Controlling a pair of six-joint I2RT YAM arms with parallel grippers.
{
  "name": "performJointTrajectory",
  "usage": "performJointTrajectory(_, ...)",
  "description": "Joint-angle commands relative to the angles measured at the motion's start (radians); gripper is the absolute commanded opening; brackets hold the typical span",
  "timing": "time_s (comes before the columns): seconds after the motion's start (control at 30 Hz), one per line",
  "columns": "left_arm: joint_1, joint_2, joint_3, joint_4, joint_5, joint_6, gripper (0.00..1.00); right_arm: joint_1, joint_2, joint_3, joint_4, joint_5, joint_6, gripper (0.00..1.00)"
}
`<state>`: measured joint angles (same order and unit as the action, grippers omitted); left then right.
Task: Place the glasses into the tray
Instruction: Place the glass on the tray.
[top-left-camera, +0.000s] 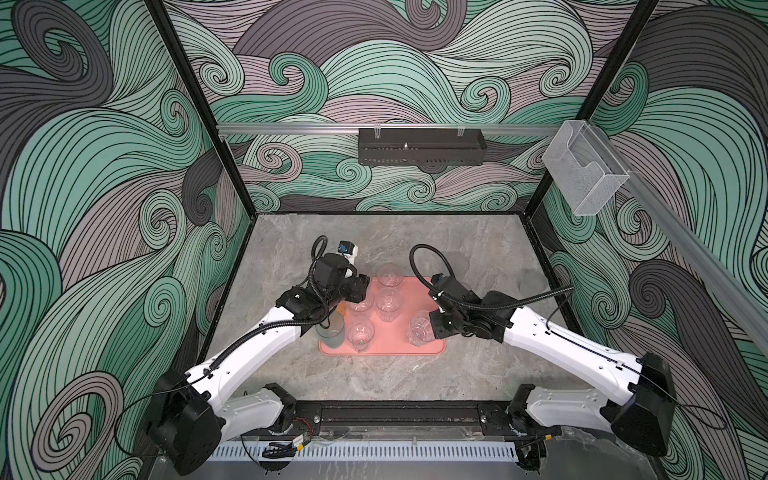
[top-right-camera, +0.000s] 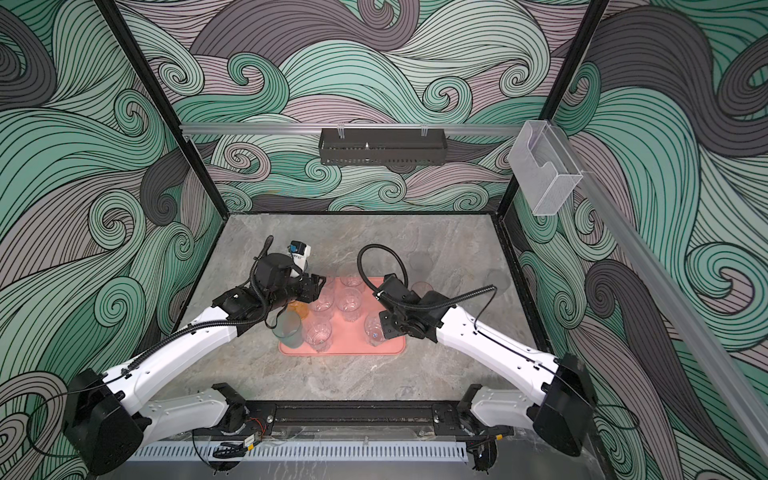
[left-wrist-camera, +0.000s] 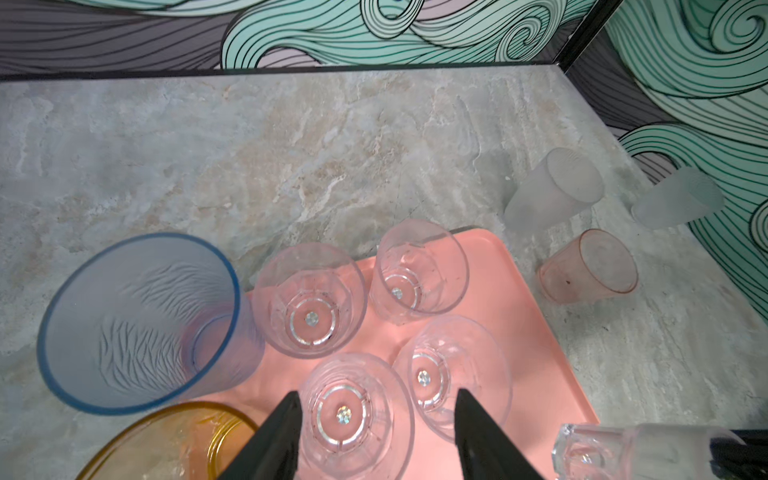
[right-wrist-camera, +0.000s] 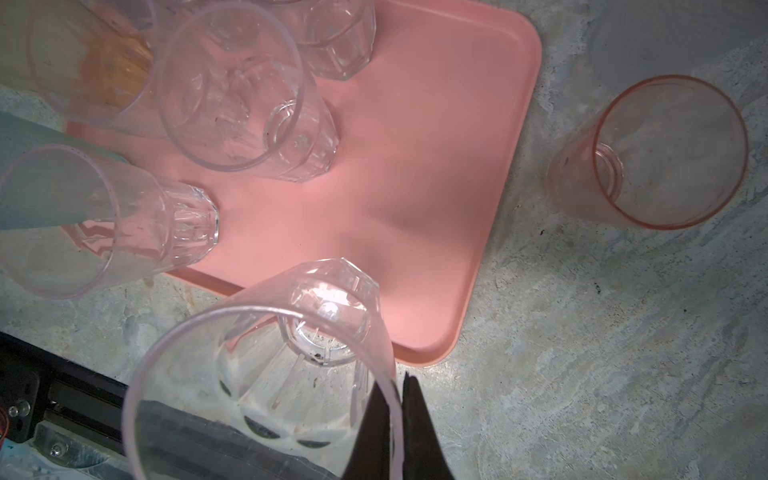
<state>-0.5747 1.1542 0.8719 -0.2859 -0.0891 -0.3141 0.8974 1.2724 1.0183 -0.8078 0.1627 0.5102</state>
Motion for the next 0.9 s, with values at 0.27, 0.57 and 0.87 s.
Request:
performJointTrajectory(0.27,-0.001,-0.088,-0.013,-0.050,-0.165,0.004,0.62,0.128,0.205,0.091,0.139,0.078,0.030,0.00)
performJointTrajectory(0.57,0.000,-0.113,-0.054,0.012,-0.070,0.049,0.62,0.138,0.296,0.124,0.159,0.076,0.011,0.00)
performJointTrajectory(0.87,0.001,-0.108,-0.055,0.011,-0.047,0.066,0.62,0.149,0.343,0.155,0.157,0.046,0.028,0.04)
